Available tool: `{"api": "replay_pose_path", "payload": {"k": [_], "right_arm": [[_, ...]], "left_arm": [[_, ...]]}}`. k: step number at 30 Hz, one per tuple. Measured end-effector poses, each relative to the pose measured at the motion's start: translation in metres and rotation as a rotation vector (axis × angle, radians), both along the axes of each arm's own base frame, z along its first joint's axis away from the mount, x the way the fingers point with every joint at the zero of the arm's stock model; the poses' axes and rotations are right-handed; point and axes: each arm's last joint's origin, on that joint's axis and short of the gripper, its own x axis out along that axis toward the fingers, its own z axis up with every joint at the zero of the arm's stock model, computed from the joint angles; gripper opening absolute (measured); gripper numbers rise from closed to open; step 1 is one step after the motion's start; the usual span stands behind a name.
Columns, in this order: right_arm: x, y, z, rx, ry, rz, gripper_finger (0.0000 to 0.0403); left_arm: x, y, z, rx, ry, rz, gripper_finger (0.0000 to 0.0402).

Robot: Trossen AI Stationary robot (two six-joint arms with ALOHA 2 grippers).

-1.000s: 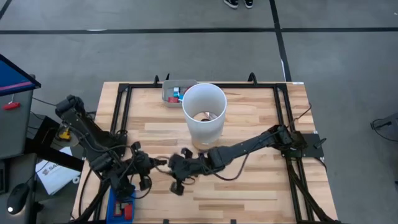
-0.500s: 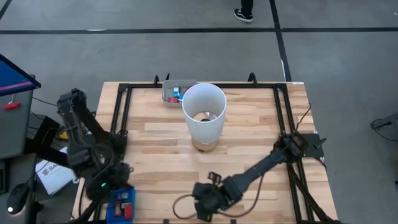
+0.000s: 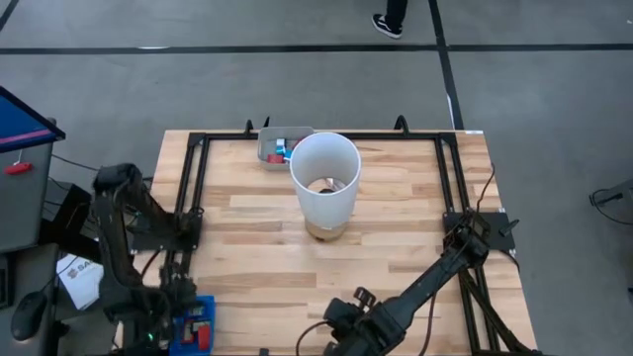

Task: Pick & Place Office items
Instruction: Put the black digital timer into the blue bin, then return to Home Position

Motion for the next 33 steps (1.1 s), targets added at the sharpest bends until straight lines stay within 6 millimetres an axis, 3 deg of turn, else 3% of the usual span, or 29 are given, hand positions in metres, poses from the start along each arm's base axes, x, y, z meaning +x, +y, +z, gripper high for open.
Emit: {"api": "replay_pose_path", "payload": {"k": [7, 14, 21, 29, 33], "right_arm": [[-0.002, 0.001, 0.0, 0.003, 0.009, -0.019, 0.0094], [-0.001, 0.0, 0.0, 0.007, 0.006, -0.025, 0.0094], [-0.001, 0.0, 0.0, 0.004, -0.006, -0.038, 0.0094], [-0.003, -0.003, 0.001, -0.036, -0.016, -0.094, 0.0094], [-0.016, -0.009, 0.02, -0.098, -0.069, -0.138, 0.0094]], "left_arm": [[0.014, -0.018, -0.015, -0.033, -0.04, 0.013, 0.0059], [0.017, -0.016, -0.022, -0.066, -0.03, 0.022, 0.0073], [0.015, -0.007, -0.006, -0.112, -0.067, 0.048, 0.0129], [0.014, 0.018, 0.018, -0.092, -0.176, 0.065, 0.0193], [0.019, 0.033, 0.036, -0.088, -0.343, 0.027, 0.0206]]}}
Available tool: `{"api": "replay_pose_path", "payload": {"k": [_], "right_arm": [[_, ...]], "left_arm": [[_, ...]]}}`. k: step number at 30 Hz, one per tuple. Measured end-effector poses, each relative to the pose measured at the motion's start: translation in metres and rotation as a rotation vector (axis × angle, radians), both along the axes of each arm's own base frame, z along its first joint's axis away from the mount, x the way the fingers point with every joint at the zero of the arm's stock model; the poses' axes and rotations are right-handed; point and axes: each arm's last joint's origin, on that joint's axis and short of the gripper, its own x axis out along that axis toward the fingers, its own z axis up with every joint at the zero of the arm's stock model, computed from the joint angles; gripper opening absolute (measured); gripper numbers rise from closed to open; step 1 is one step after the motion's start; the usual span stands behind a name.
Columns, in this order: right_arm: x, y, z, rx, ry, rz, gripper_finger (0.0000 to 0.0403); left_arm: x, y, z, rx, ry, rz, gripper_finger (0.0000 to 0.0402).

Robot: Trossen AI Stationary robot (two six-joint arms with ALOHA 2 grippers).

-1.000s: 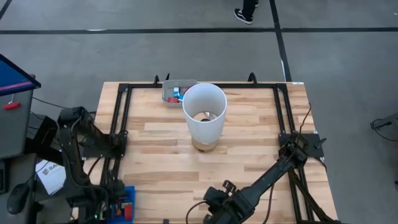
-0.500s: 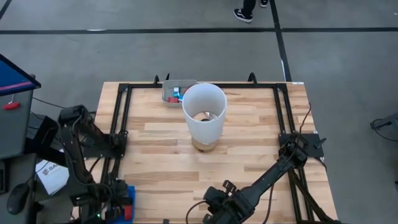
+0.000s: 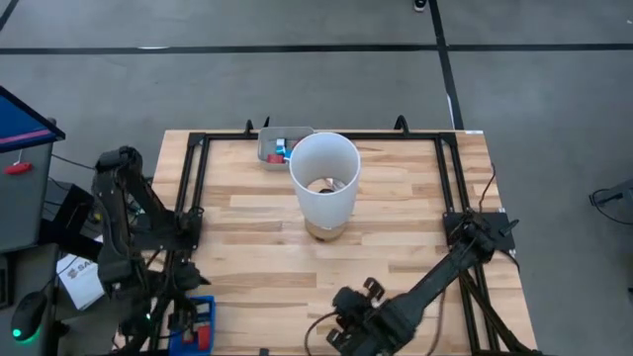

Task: Pick & Place Office items
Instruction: Return to Home Position

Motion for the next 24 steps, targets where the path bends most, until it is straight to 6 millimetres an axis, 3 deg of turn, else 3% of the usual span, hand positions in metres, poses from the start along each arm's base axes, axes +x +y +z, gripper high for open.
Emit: {"api": "replay_pose_path", "payload": {"k": [4, 10, 14, 17, 21, 24], "right_arm": [[-0.029, -0.009, 0.037, -0.087, -0.095, -0.064, 0.0094], [-0.091, -0.022, 0.093, -0.181, -0.296, -0.169, 0.0094], [-0.123, -0.018, 0.117, -0.176, -0.492, -0.152, 0.0094], [-0.138, -0.017, 0.127, -0.172, -0.616, -0.162, 0.0094], [-0.14, -0.016, 0.129, -0.19, -0.672, -0.168, 0.0094], [-0.136, -0.018, 0.129, -0.18, -0.684, -0.186, 0.0094]], "left_arm": [[0.006, 0.015, 0.03, 0.027, -0.248, -0.107, 0.0211], [0.016, 0.069, 0.063, 0.027, -0.404, -0.129, 0.0204], [0.021, 0.097, 0.058, -0.068, -0.543, -0.185, 0.0197], [0.037, 0.108, 0.048, -0.14, -0.734, -0.199, 0.0193], [0.068, 0.132, 0.032, -0.085, -0.843, -0.186, 0.0192], [0.082, 0.161, 0.033, 0.002, -0.855, -0.16, 0.0191]]}}
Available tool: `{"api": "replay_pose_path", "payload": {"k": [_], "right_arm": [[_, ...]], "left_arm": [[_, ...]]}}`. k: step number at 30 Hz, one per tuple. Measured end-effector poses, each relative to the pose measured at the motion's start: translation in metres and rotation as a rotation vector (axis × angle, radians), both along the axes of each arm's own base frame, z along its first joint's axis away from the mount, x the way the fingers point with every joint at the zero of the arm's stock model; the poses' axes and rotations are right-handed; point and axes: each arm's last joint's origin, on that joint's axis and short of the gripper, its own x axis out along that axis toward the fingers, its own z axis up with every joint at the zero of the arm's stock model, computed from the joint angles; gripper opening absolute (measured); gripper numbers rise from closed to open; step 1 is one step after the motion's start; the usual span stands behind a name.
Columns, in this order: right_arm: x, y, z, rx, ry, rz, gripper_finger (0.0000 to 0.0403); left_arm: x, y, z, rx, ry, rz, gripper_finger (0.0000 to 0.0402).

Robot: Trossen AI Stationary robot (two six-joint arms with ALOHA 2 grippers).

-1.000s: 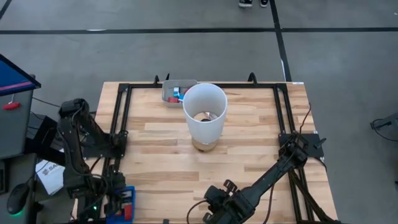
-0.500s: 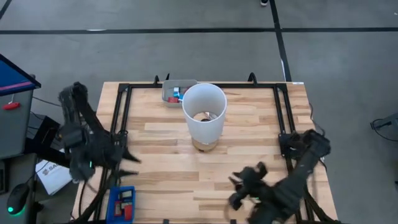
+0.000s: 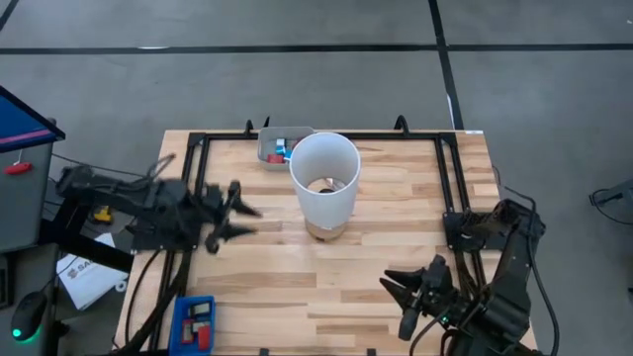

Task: Pick & Place Office items
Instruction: Return to Home Position

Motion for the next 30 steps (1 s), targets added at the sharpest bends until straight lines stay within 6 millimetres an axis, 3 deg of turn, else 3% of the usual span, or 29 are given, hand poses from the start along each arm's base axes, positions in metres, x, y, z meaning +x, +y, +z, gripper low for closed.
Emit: {"api": "replay_pose_path", "payload": {"k": [5, 9, 14, 17, 22, 30], "right_arm": [[0.003, 0.002, 0.001, 0.042, -0.028, -0.004, 0.0094], [0.004, 0.006, 0.002, 0.052, -0.045, 0.006, 0.0094], [0.009, 0.003, 0.002, 0.037, -0.042, -0.001, 0.0094], [0.014, 0.0, 0.002, 0.032, -0.041, -0.018, 0.0094], [0.02, -0.005, 0.003, 0.035, -0.043, -0.04, 0.0094], [0.029, -0.011, 0.003, 0.059, -0.055, -0.07, 0.0094]], "left_arm": [[-0.018, 0.033, 0.006, -0.004, -0.013, 0.027, 0.019], [-0.048, 0.036, -0.007, 0.002, 0.065, 0.049, 0.018], [-0.076, 0.036, -0.015, -0.019, -0.013, 0.087, 0.016], [-0.083, 0.036, -0.036, -0.005, 0.081, 0.117, 0.0149], [-0.09, 0.037, -0.053, -0.002, 0.025, 0.14, 0.0143], [-0.072, 0.035, -0.091, 0.006, -0.021, 0.114, 0.0145]]}}
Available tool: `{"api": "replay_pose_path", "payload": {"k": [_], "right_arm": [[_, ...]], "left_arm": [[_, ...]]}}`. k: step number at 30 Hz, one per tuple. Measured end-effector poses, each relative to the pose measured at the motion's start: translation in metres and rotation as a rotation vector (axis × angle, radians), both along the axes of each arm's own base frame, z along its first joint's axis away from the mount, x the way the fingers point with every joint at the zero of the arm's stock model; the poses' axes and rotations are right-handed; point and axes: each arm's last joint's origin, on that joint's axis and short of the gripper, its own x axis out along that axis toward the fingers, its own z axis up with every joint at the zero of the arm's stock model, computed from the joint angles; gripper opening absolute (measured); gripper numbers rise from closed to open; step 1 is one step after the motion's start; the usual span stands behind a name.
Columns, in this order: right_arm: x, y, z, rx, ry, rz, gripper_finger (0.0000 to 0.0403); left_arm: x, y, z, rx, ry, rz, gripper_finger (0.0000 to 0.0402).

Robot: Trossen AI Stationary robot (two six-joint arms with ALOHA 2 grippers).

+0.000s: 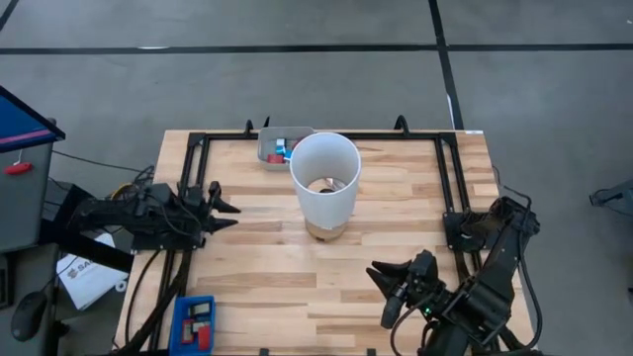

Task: Pick & Place Office items
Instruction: Return to Home Position

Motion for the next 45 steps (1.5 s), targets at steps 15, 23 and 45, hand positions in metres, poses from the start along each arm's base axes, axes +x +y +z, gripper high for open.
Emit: {"api": "replay_pose_path", "payload": {"k": [15, 23, 45], "right_arm": [[0.005, -0.004, -0.001, 0.031, 0.017, -0.013, 0.0094], [0.041, -0.022, -0.006, 0.035, 0.197, 0.039, 0.0094], [0.163, -0.155, 0.016, -0.396, 0.234, 1.259, 0.0094]], "left_arm": [[0.018, 0.0, -0.045, 0.03, 0.007, 0.037, 0.0145], [0.024, 0.0, -0.054, 0.04, 0.108, 0.038, 0.0145], [0.03, -0.001, -0.065, 0.049, 0.23, 0.038, 0.0145]]}}
